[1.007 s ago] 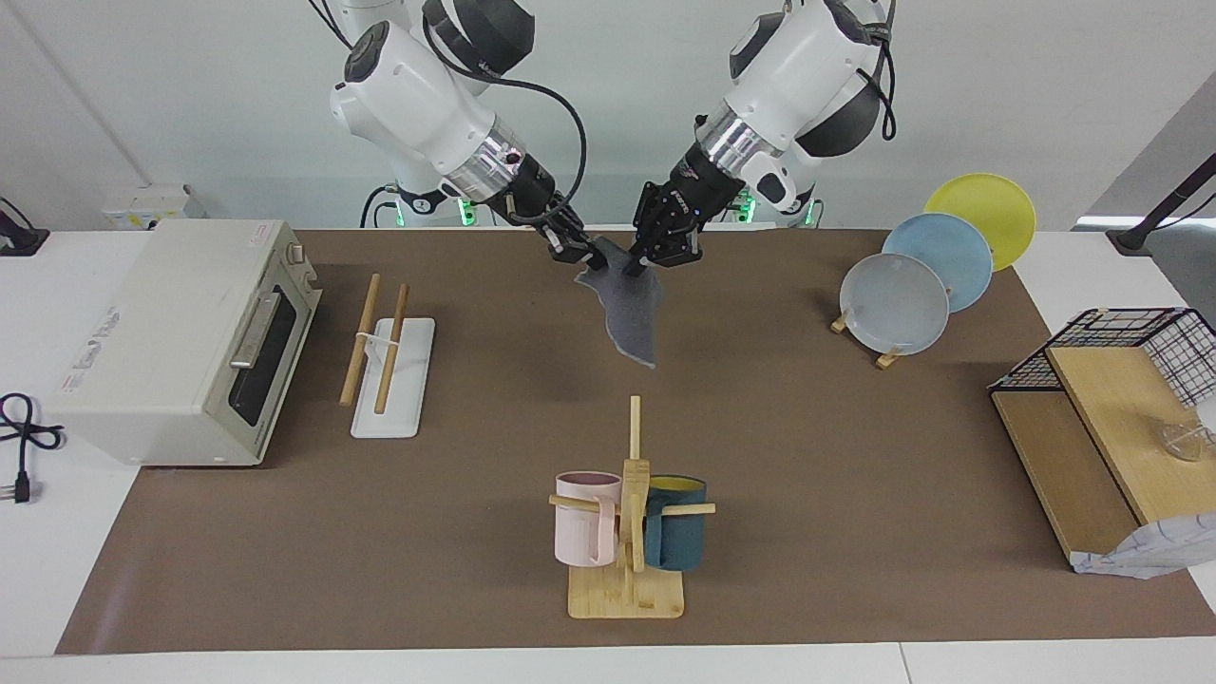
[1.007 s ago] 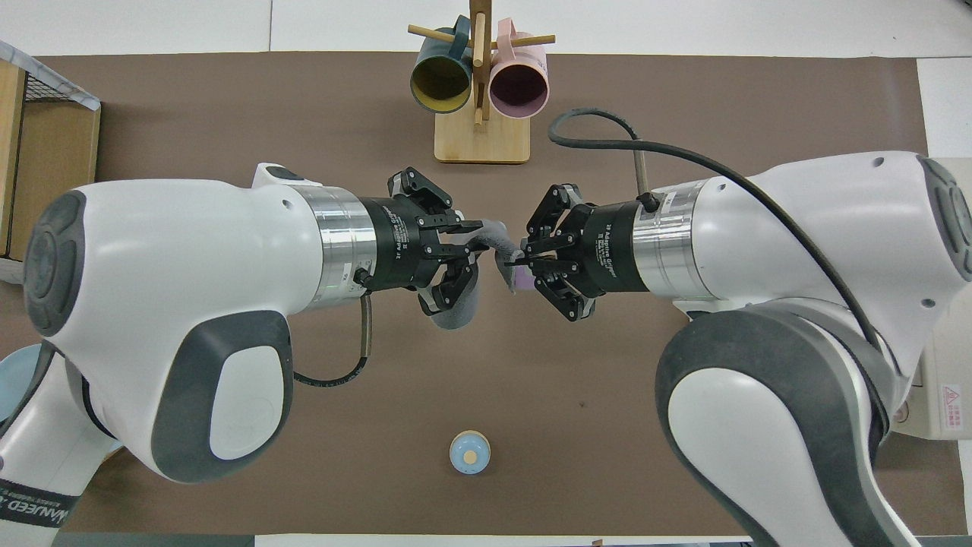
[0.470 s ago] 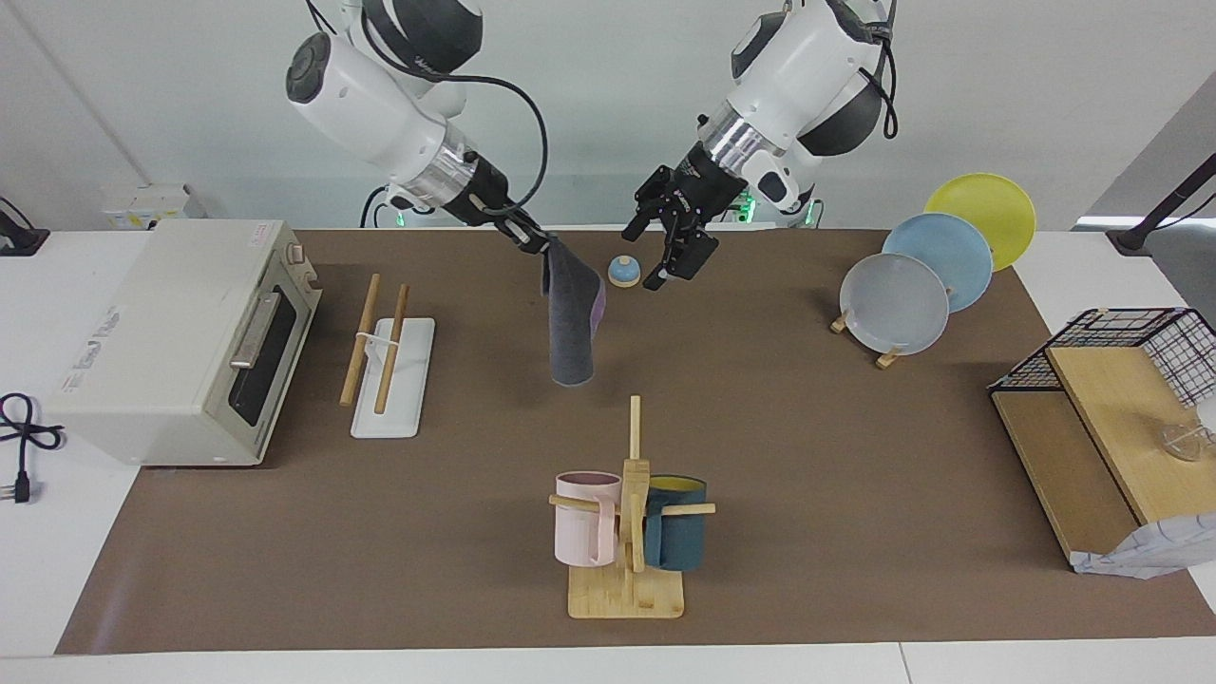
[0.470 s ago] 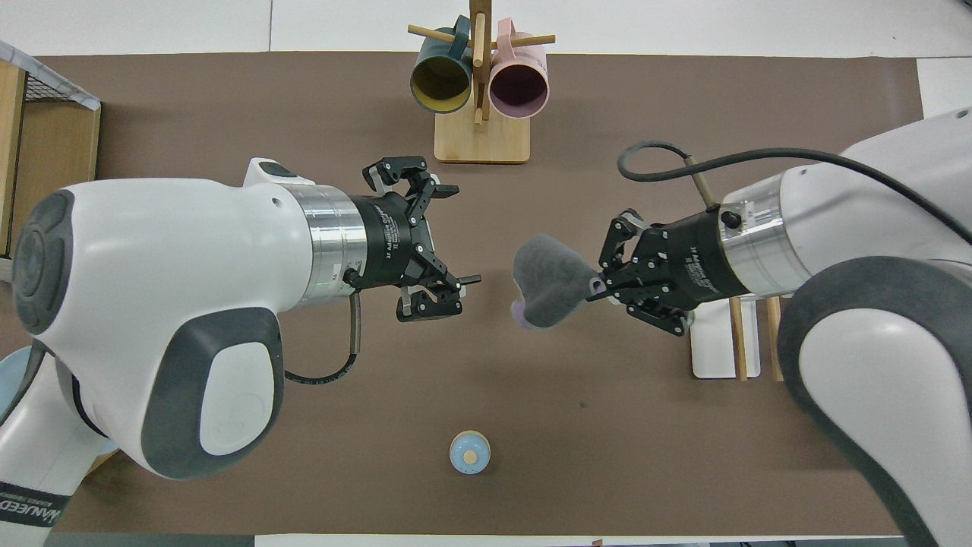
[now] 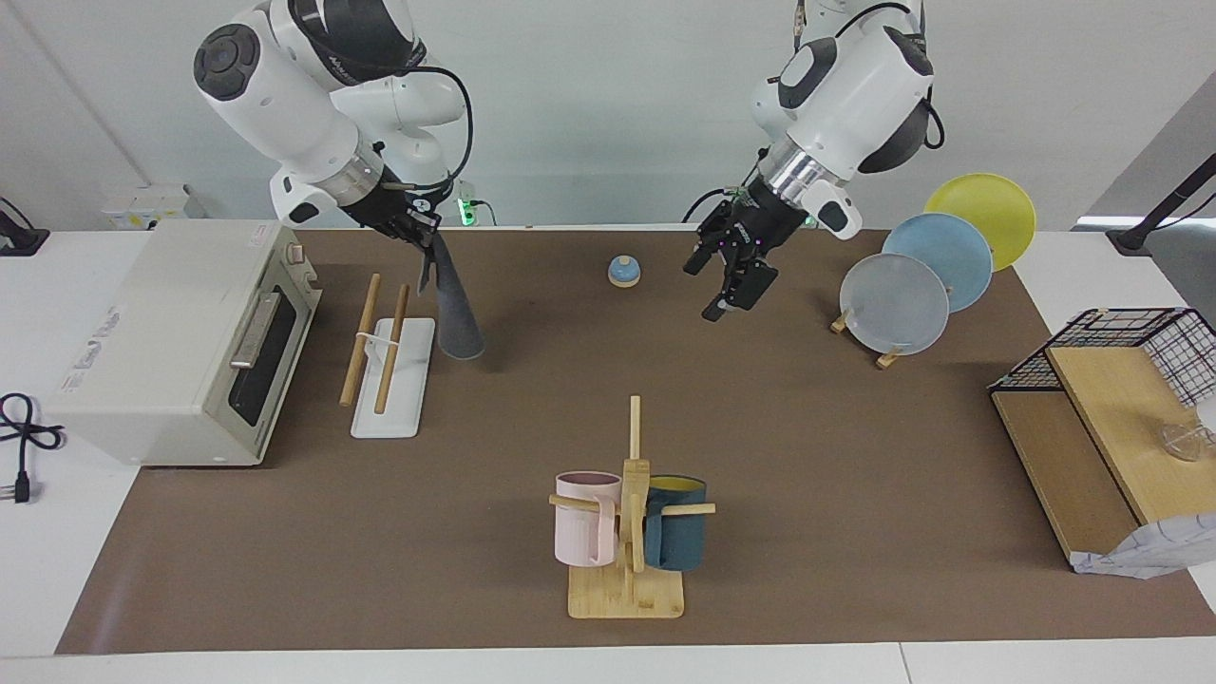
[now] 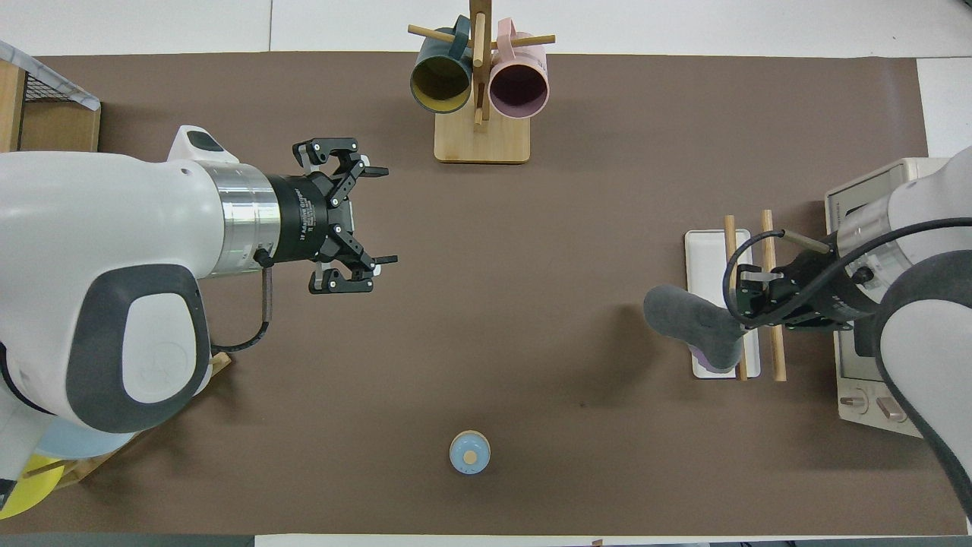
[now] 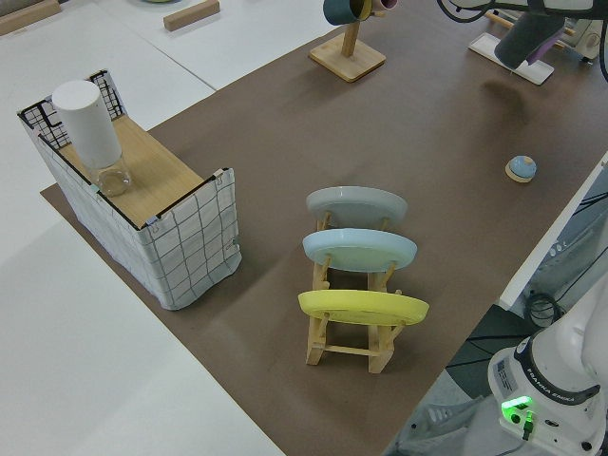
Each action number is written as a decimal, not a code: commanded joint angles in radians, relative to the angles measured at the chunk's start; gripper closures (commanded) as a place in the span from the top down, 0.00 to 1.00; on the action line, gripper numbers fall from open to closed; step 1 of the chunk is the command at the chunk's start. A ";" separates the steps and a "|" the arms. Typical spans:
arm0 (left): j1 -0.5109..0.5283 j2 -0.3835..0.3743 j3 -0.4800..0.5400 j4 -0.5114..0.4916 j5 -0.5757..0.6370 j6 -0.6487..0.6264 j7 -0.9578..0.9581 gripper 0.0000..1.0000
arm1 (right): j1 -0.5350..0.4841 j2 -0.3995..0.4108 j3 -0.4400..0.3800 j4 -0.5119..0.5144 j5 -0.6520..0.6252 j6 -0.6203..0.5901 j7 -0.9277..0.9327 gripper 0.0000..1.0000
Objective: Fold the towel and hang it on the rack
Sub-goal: 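Carry the towel toward the rails while the left gripper releases and withdraws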
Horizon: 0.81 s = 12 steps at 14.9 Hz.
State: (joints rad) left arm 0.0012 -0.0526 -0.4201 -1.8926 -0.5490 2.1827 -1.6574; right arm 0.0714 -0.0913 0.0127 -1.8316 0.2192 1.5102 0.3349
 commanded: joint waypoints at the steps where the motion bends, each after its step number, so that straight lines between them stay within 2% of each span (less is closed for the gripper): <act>1: 0.089 -0.047 0.000 -0.031 -0.005 -0.078 0.224 1.00 | -0.059 -0.015 0.013 -0.008 -0.049 -0.011 -0.196 0.00; 4: 0.160 -0.047 0.001 -0.031 0.018 -0.121 0.504 1.00 | -0.065 -0.015 0.016 0.000 -0.057 0.005 -0.276 0.00; 6: 0.186 -0.041 0.000 -0.013 0.096 -0.129 0.624 1.00 | -0.042 -0.015 0.033 0.017 -0.046 0.060 -0.283 0.00; 11: 0.172 0.011 0.052 0.108 0.285 -0.276 0.899 1.00 | 0.143 -0.016 0.050 0.002 -0.211 0.255 -0.358 0.00; 12: 0.163 0.019 0.060 0.127 0.343 -0.299 0.962 1.00 | 0.149 -0.027 0.052 -0.026 -0.243 0.292 -0.372 0.00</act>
State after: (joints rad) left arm 0.1785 -0.0635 -0.3829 -1.8313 -0.2907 1.9583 -0.8081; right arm 0.2014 -0.0964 0.0620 -1.8155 0.0341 1.7331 0.0124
